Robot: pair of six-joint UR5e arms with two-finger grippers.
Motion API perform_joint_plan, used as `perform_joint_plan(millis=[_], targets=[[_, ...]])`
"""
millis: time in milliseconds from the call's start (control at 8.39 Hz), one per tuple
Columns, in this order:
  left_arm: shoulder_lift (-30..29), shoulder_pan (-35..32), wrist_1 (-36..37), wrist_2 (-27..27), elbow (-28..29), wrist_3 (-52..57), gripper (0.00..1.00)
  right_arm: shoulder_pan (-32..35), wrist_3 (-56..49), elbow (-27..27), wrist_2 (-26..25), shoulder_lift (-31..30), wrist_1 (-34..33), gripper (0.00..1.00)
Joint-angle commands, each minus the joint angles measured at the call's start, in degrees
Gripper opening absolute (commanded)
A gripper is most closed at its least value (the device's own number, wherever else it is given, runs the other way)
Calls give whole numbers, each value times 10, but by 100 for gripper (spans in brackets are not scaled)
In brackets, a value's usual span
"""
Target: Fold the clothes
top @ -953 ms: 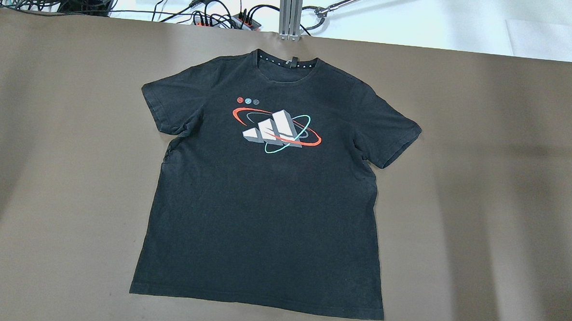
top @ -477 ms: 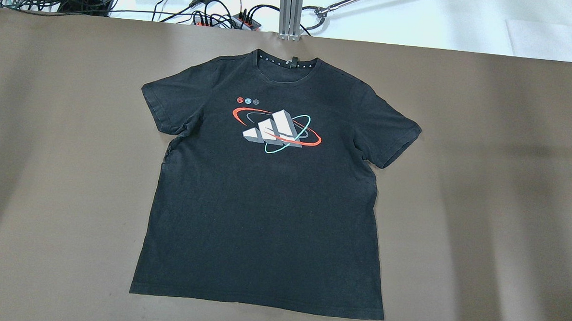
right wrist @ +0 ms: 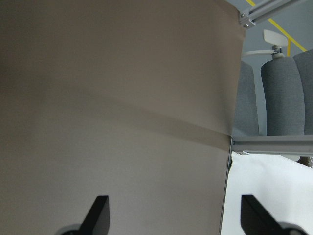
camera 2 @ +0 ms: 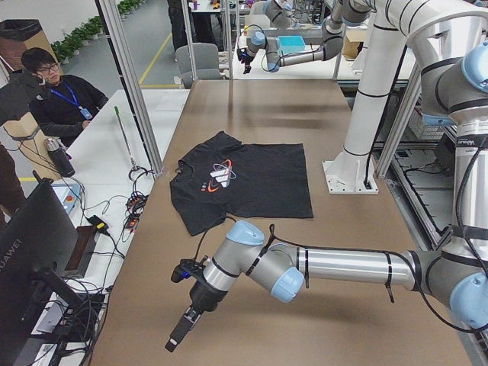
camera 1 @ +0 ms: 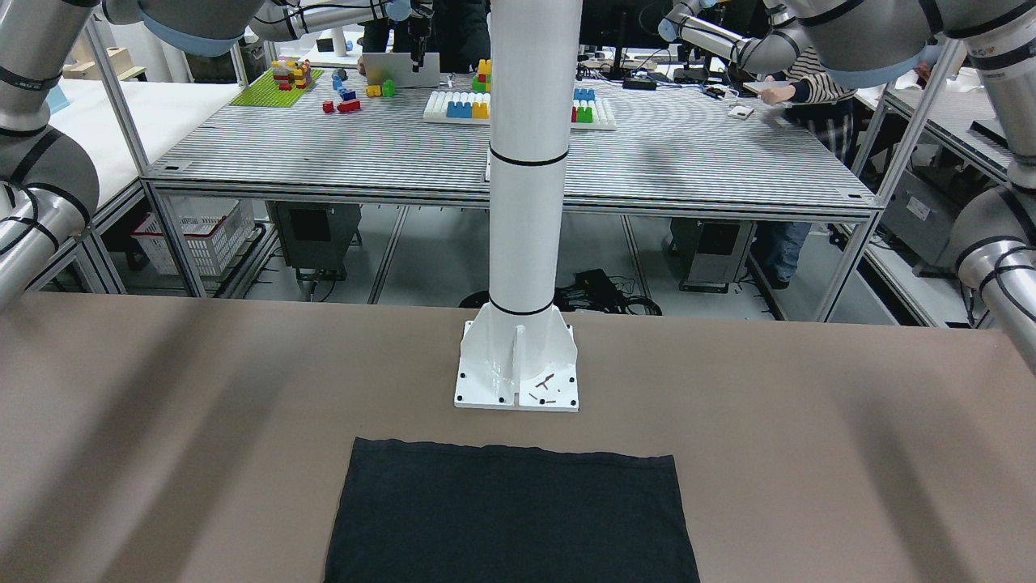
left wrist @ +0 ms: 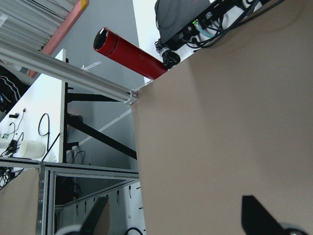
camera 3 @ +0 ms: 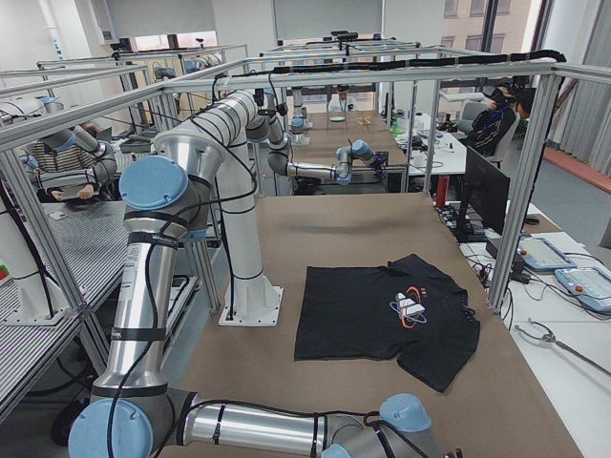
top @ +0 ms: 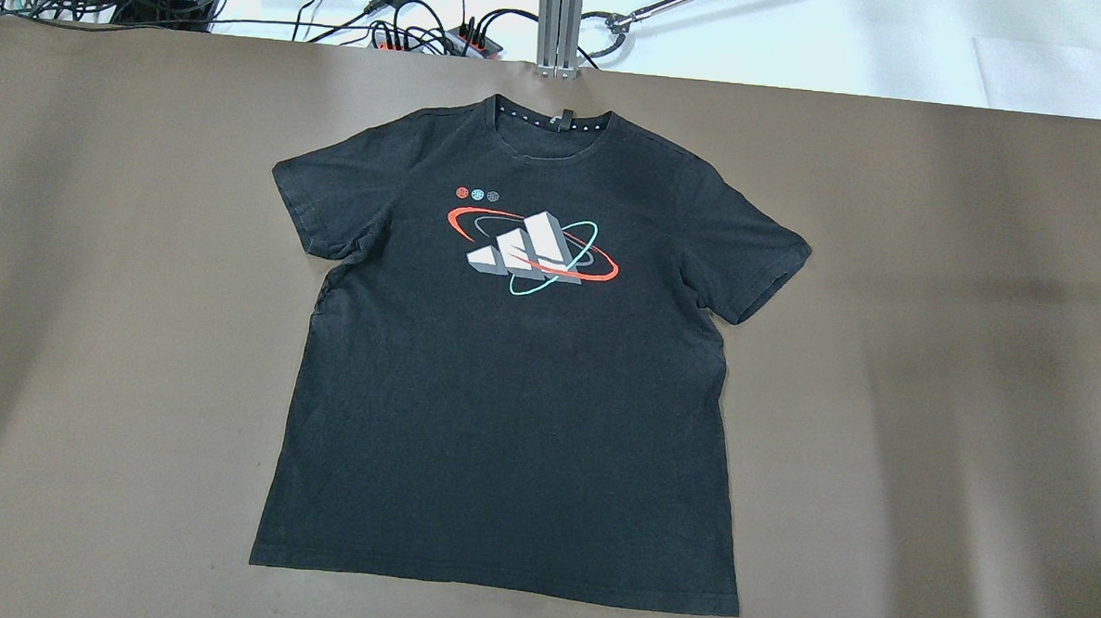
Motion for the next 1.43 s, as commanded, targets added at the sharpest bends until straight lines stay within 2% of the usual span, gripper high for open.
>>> perform_joint_plan(millis=[0, 238, 358, 596, 953, 1073, 1311], targets=[[-26, 18, 0, -59, 1, -30, 95, -39, 4, -6, -2, 6, 40, 94], [-58, 43, -4, -95, 1, -148, 95, -68, 7, -5, 0, 38, 43, 94], [-76, 61, -5, -96, -2, -178, 95, -75, 49, -6, 3, 59, 42, 94], [-122, 108, -4, -96, 5, -256, 95, -138, 177, -6, -2, 97, 44, 94], [-187, 153, -12, -118, 23, -350, 95, -167, 226, -15, 3, 155, 43, 94], [-203, 161, -53, -123, 53, -386, 95, -183, 274, -19, 7, 183, 43, 94], [-268, 170, -155, -163, 167, -468, 95, -239, 443, -19, 17, 231, 44, 94]])
